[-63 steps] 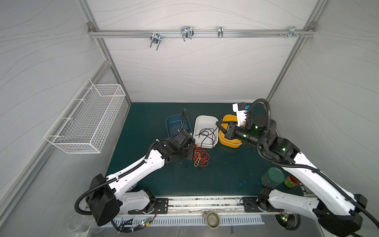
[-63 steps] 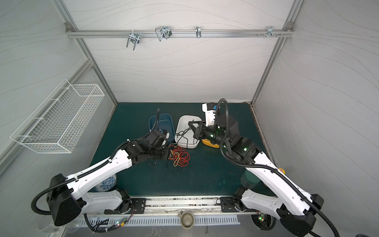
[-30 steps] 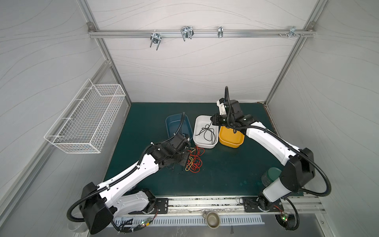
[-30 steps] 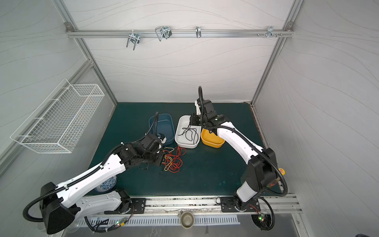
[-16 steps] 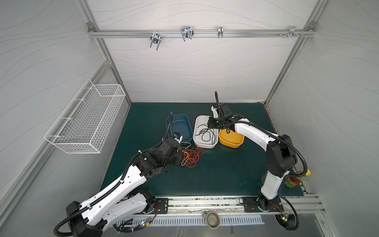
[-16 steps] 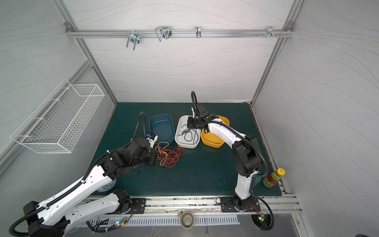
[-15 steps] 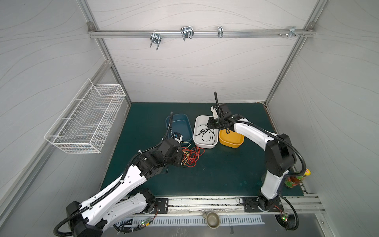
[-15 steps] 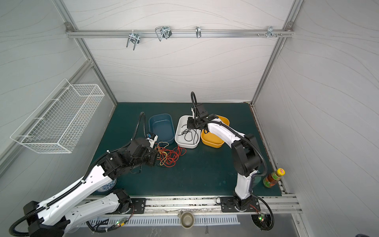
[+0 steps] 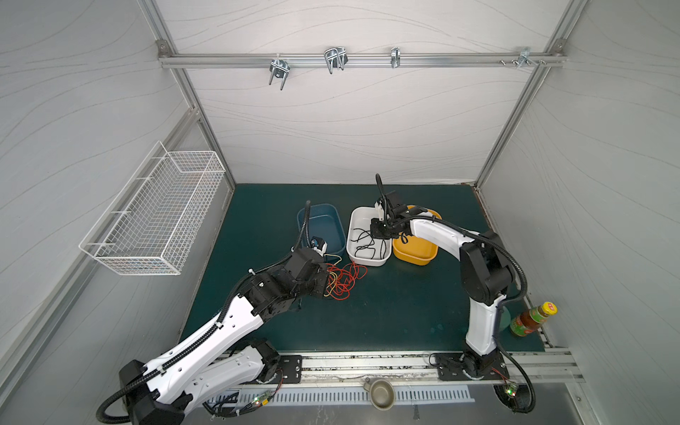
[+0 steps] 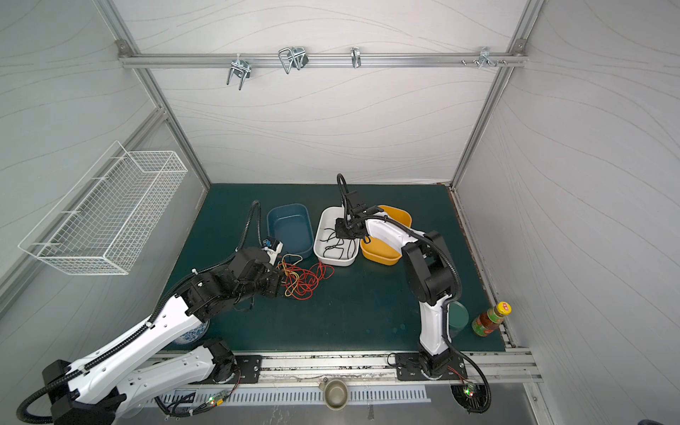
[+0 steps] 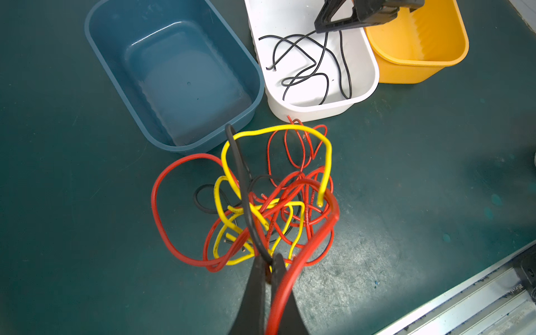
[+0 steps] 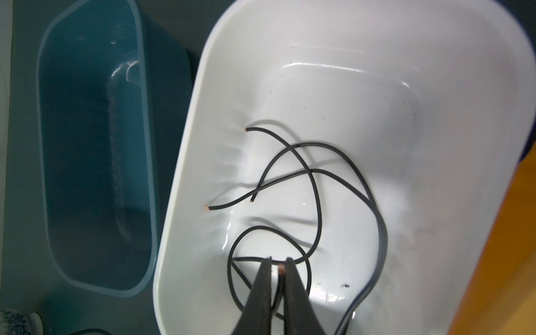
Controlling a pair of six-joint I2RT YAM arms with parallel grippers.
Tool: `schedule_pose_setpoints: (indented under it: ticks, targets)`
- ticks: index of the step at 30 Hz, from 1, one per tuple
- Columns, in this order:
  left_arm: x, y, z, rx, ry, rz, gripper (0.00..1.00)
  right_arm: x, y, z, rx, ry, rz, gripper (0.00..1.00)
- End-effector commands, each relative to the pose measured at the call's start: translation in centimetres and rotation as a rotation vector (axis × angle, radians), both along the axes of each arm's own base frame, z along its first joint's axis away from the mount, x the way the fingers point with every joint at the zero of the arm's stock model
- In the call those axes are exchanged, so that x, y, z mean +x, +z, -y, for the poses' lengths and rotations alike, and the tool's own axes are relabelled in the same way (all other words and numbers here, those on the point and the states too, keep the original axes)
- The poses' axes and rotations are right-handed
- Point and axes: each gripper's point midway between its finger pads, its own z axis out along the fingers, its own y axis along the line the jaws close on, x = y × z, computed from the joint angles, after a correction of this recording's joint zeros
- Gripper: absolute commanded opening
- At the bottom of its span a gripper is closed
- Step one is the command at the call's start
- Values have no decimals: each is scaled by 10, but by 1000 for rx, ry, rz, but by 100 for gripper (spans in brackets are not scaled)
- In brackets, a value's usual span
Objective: Untangle the cables
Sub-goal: 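Lower the black wire into the white tub and open the right gripper, then move the open right gripper back to the red wire beside the tangle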
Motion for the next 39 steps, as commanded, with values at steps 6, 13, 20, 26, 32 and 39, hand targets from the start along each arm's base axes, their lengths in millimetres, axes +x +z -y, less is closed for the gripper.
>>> schedule_pose_setpoints:
  ticks: [6,13,20,26,32,39]
  targets:
    - [7,10,3,-21,13,37,0,-7,18,7,-15,-1,3,31]
    - [7,9,4,-19,13,34,0,-13,51,19,-16,-22,62,60]
    - [7,8,3,-11,16,31,0,-34,76,29,13,-21,89,67]
    - [8,7,2,2,22,30,0,-84,77,17,129,37,101,65]
    - [10,2,1,24,30,16,0,-129,73,0,162,120,138,62]
    - [9,2,0,27,29,13,0,-150,42,-12,143,150,105,59]
